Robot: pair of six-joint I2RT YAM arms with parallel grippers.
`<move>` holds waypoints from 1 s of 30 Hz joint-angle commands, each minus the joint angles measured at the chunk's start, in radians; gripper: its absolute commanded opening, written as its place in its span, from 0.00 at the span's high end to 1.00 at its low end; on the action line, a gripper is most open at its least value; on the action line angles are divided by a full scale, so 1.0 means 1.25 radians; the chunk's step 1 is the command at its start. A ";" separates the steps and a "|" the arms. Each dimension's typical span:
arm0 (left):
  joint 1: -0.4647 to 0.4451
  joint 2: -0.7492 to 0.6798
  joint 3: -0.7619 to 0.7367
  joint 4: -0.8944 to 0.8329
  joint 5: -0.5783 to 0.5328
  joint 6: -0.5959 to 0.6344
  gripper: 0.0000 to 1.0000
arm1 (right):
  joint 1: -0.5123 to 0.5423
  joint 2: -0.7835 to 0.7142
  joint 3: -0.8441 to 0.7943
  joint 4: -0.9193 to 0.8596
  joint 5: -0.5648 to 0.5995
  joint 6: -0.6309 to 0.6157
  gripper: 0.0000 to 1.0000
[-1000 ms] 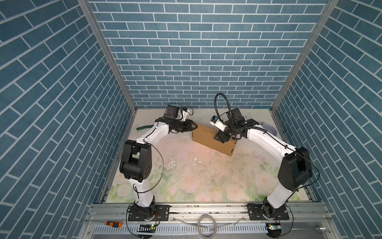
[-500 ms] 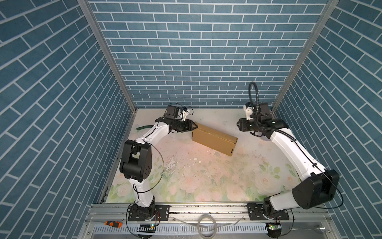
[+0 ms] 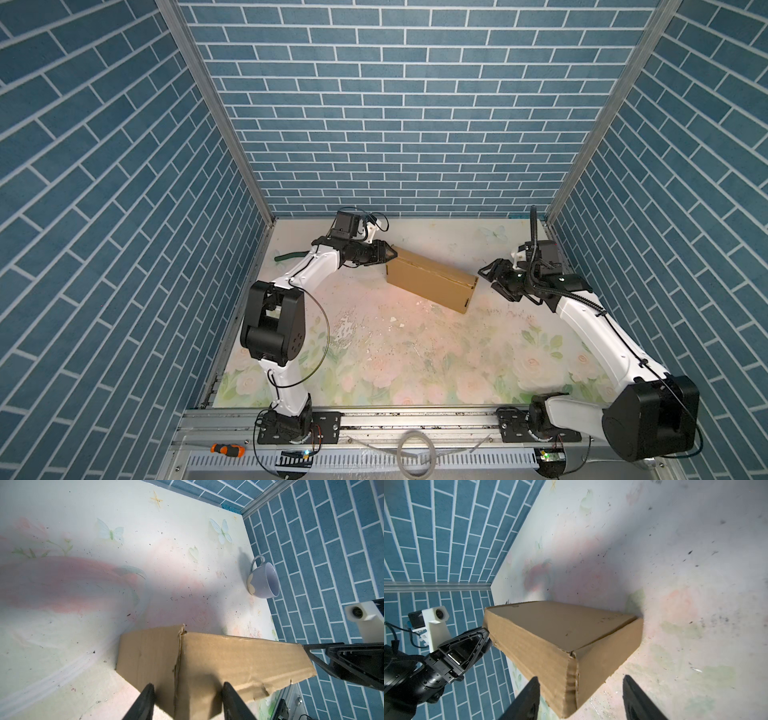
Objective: Fold the paper box
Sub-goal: 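Release the box seam and move the right gripper to the box's near end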
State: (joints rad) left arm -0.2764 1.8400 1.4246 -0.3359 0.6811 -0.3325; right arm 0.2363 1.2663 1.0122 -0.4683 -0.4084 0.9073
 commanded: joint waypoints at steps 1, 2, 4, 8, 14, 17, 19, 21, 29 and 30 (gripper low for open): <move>-0.001 0.023 -0.037 -0.083 -0.068 0.019 0.48 | 0.013 0.010 -0.026 0.077 -0.027 0.063 0.38; -0.001 0.024 -0.039 -0.083 -0.068 0.020 0.48 | 0.016 0.015 -0.030 0.084 -0.028 0.064 0.39; -0.001 0.025 -0.037 -0.084 -0.068 0.020 0.48 | 0.017 0.025 -0.037 0.094 -0.034 0.065 0.42; -0.002 0.025 -0.039 -0.084 -0.069 0.019 0.48 | 0.026 0.037 -0.049 0.101 -0.033 0.058 0.48; -0.003 0.029 -0.043 -0.081 -0.070 0.019 0.48 | 0.026 0.067 -0.086 0.121 -0.022 0.035 0.67; -0.003 0.030 -0.045 -0.080 -0.071 0.019 0.49 | 0.025 0.082 -0.094 0.118 -0.011 0.018 0.78; -0.003 0.030 -0.047 -0.080 -0.071 0.019 0.49 | 0.025 0.082 -0.098 0.122 -0.012 0.018 0.78; -0.004 0.030 -0.047 -0.080 -0.072 0.018 0.49 | 0.026 0.074 -0.095 0.126 -0.016 0.018 0.72; -0.003 0.035 -0.043 -0.087 -0.076 0.022 0.49 | 0.007 -0.012 -0.031 0.046 -0.047 -0.050 0.48; -0.004 0.036 -0.042 -0.088 -0.077 0.023 0.49 | 0.006 -0.019 -0.029 0.039 -0.053 -0.056 0.48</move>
State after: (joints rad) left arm -0.2790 1.8400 1.4178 -0.3164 0.6632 -0.3317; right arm 0.2497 1.2903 0.9379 -0.3470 -0.4469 0.8925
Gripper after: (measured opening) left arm 0.514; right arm 0.517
